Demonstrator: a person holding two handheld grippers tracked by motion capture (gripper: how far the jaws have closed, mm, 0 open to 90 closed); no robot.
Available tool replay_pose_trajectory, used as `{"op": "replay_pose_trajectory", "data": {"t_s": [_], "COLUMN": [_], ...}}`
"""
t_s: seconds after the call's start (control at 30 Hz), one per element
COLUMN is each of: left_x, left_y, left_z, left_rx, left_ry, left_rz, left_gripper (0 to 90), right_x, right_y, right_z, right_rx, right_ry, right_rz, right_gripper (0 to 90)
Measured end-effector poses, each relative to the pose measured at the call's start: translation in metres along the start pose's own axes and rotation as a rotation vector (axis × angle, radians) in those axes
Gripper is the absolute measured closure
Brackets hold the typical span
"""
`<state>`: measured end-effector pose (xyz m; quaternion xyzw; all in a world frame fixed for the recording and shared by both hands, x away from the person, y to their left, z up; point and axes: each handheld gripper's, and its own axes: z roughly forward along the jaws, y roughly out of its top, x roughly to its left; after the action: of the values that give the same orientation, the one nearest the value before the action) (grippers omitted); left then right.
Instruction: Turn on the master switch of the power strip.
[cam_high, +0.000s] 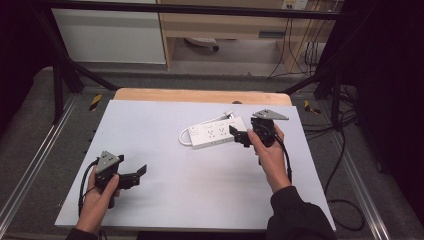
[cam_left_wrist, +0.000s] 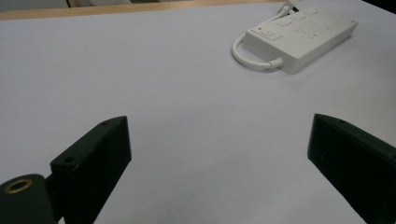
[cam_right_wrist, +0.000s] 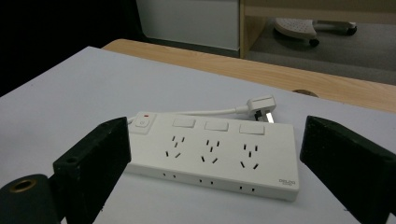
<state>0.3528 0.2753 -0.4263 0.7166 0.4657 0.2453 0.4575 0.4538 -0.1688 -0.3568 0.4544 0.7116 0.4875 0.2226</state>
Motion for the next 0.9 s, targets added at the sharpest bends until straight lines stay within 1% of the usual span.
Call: {"op": "replay_pose_trajectory", "data": {"t_s": [0.27, 0.5, 0.6, 0.73, 0.77, 0.83, 0.9], "left_x": [0.006, 0.01, 0.01, 0.012, 0.012, 0.014, 0.014], "left_y": [0.0, -0.001, -0.001, -0.002, -0.002, -0.002, -0.003], "left_z": [-0.005, -0.007, -0.009, -0.011, -0.011, -0.012, -0.012], "left_rx": [-0.021, -0.029, -0.04, -0.042, -0.047, -0.046, -0.049], "left_ry": [0.026, 0.043, 0.045, 0.047, 0.04, 0.027, 0.03], "left_rz": [-0.033, -0.057, -0.072, -0.077, -0.096, -0.113, -0.106], "left_gripper": [6.0, 6.3, 6.4, 6.4, 6.7, 6.8, 7.0], "right_x": [-0.004, -0.011, -0.016, -0.023, -0.025, -0.028, -0.032], "right_y": [-0.012, -0.027, -0.036, -0.048, -0.051, -0.057, -0.063], "right_z": [-0.024, -0.046, -0.054, -0.066, -0.069, -0.075, -0.081], "right_rx": [-0.031, -0.06, -0.072, -0.084, -0.088, -0.095, -0.099], "right_ry": [0.013, -0.002, -0.005, -0.016, -0.021, -0.025, -0.037], "right_rz": [-0.018, -0.054, -0.054, -0.054, -0.051, -0.04, -0.034], "right_gripper": [8.7, 7.8, 7.8, 7.5, 7.5, 7.2, 6.9]}}
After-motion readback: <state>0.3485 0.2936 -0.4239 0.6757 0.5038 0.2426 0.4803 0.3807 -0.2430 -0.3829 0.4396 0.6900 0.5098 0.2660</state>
